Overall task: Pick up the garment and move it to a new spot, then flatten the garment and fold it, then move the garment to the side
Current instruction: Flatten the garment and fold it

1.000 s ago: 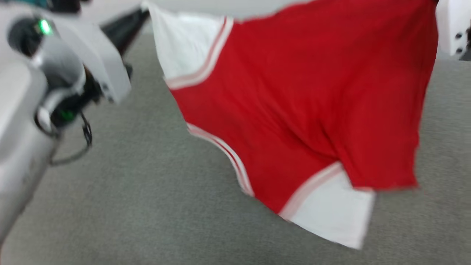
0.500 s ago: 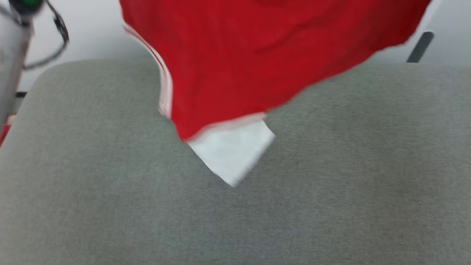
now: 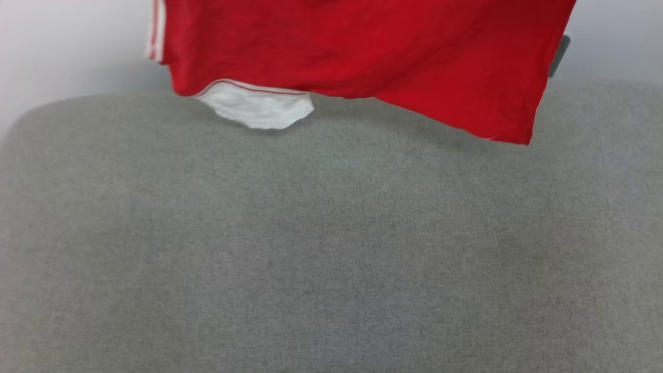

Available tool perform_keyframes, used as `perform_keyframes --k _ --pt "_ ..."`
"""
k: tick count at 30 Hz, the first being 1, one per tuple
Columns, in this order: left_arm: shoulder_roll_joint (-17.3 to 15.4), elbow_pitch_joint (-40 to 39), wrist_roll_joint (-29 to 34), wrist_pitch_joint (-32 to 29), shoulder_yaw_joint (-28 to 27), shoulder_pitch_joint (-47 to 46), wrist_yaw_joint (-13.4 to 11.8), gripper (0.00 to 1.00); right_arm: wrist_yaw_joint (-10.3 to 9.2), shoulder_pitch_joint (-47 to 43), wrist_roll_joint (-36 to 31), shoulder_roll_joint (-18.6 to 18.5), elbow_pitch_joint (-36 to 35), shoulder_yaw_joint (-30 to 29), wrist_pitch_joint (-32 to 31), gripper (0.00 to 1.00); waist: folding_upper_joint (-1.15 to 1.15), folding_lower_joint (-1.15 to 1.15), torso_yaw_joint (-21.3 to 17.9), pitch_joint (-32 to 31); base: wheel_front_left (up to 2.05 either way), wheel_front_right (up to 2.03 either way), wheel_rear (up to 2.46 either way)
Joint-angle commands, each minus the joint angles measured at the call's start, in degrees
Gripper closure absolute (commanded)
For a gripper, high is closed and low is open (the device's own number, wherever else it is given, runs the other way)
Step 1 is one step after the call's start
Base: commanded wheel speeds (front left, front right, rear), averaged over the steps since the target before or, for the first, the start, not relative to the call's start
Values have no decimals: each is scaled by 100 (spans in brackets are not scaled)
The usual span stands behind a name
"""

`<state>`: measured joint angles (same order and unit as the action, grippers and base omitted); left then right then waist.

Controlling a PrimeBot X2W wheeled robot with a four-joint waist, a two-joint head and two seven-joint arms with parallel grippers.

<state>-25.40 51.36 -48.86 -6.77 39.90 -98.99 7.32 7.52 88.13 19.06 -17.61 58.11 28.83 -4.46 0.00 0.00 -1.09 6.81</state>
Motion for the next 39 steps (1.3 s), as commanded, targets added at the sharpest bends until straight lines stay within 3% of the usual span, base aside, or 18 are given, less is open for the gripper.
perform_keyframes --k 1,8,13,18,25,33,39 --pt "5 55 8 37 25 -150 21 100 -6 131 -51 38 -22 -38 45 100 0 0 -75 205 0 0 0" --pt "-110 19 59 104 290 -741 21 100 -6 557 -193 89 -166 -243 73 100 0 0 -232 1216 0 0 0" --pt "-266 -35 242 366 452 -1399 21 100 -6 989 -542 122 -311 -596 480 100 0 0 -374 2262 0 0 0" --pt "-325 -26 570 878 569 -2288 22 100 -6 1398 -1199 229 -365 -1245 1239 100 0 0 -546 3272 0 0 0" --pt "-38 -93 803 1716 713 -3233 22 100 -6 1715 -2592 329 -793 -2407 1917 100 0 0 -373 4378 0 0 0" --pt "67 -65 490 2142 778 -3047 22 100 -6 1288 -3751 819 -1523 -3178 1967 100 0 0 -42 4972 0 0 0" --pt "13 17 225 2195 701 -2596 22 100 -6 1103 -4100 970 -1153 -3363 1969 100 0 0 168 4867 0 0 0"
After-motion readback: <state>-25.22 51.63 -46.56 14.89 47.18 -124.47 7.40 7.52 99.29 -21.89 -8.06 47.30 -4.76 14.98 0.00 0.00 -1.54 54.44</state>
